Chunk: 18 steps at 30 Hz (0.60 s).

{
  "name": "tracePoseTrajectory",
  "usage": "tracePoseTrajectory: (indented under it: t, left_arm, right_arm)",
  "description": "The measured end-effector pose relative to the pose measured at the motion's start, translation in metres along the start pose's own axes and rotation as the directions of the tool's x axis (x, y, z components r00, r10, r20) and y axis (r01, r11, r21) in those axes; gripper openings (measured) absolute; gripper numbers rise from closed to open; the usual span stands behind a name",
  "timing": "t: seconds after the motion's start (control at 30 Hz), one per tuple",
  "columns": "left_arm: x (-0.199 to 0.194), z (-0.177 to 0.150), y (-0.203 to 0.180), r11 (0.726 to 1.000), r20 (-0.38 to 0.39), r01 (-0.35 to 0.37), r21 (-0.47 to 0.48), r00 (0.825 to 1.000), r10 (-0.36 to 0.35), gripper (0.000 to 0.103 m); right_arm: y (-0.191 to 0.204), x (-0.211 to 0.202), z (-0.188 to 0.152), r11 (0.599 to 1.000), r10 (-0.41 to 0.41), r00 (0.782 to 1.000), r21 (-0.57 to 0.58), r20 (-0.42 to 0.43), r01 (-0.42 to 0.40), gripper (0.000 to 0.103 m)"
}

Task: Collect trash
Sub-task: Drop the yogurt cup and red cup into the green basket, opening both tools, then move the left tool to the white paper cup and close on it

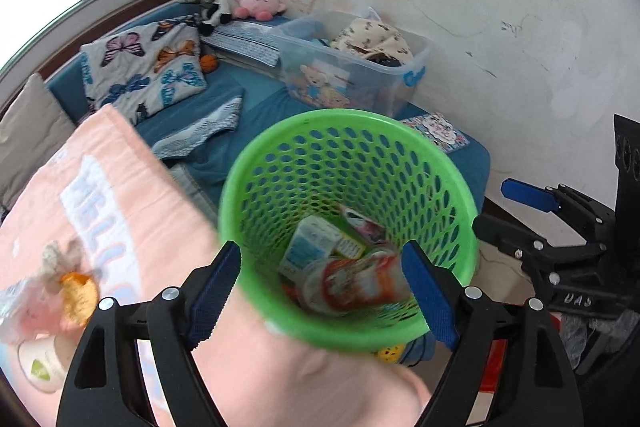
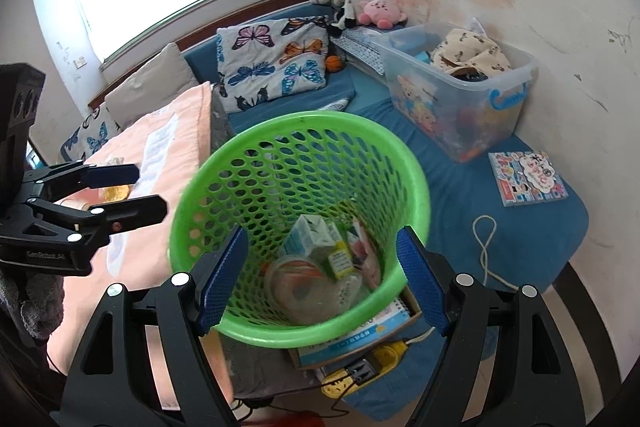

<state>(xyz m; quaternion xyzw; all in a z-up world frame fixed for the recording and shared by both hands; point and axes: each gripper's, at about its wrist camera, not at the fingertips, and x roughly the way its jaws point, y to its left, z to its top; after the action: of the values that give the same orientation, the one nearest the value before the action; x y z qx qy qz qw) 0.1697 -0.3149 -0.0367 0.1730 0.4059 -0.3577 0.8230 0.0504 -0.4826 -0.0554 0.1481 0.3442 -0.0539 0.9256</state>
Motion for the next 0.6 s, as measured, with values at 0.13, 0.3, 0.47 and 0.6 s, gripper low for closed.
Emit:
tracePoseTrajectory:
  t: [0.13,0.3,0.47,0.6]
  left_arm:
    - [-0.016,-0.015,0.023,0.998,0.015,-0.036,-0.057,0.999,0.037,0.080]
    - [-0.036,-0.034,0.057,0.985,0.033,-0.096,-0.140,0.994,0.101,0.080]
    - [-0.054,-0.054,0.092,0.963,0.036,-0.161,-0.216,0.984,0.173,0.080]
    - [-0.072,-0.071,0.123,0.933,0.035,-0.226,-0.281,0.969,0.246,0.080]
  right_arm:
    - [0.014,0.002,0.003,0.999,0.026,1.000,-0.023,-0.001,-0.026,0.077]
    - [0.033,0.009,0.010,0.997,0.055,0.998,-0.060,-0.005,-0.055,0.077]
    - [0.055,0.017,0.016,0.991,0.091,0.996,-0.095,-0.013,-0.092,0.078]
    - [0.075,0.026,0.023,0.984,0.123,0.992,-0.129,-0.023,-0.125,0.078]
